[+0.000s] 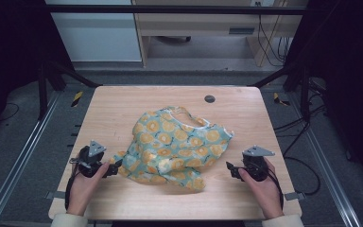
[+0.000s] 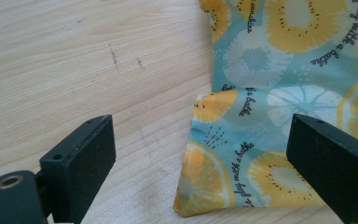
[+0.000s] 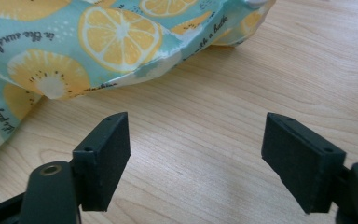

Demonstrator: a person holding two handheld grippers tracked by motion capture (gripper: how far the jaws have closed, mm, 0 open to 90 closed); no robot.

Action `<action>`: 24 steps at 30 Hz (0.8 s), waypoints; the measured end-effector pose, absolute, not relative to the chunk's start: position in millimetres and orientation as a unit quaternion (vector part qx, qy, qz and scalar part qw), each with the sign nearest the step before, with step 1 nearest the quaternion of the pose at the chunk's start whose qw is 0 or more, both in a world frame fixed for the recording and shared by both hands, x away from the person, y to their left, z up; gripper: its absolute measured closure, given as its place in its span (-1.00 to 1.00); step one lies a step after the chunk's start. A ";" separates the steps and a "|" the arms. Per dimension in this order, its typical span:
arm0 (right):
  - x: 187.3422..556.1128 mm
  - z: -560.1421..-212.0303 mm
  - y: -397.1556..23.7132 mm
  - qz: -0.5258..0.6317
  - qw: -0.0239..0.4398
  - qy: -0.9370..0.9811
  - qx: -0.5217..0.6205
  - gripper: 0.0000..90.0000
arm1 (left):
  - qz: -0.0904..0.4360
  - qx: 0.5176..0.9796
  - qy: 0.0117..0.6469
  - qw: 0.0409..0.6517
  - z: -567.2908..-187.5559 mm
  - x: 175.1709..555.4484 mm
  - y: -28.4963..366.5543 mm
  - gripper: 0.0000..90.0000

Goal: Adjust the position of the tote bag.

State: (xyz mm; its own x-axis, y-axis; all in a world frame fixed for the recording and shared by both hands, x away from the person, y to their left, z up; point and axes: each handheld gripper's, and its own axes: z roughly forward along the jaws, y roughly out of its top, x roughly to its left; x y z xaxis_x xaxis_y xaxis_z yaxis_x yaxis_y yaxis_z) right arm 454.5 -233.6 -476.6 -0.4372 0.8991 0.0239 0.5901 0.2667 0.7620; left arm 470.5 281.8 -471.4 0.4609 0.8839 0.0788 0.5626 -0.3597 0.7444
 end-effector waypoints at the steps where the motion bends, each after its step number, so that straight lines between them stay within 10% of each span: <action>1: 455.2 -477.7 -234.4 0.359 0.215 0.769 0.484 -0.46 | 0.242 0.789 0.458 0.330 -471.5 470.7 281.4 -0.82; 24: 485.7 -450.6 -232.8 0.371 0.228 0.754 0.492 -0.58 | 0.236 0.801 0.450 0.316 -474.4 463.7 273.1 -0.81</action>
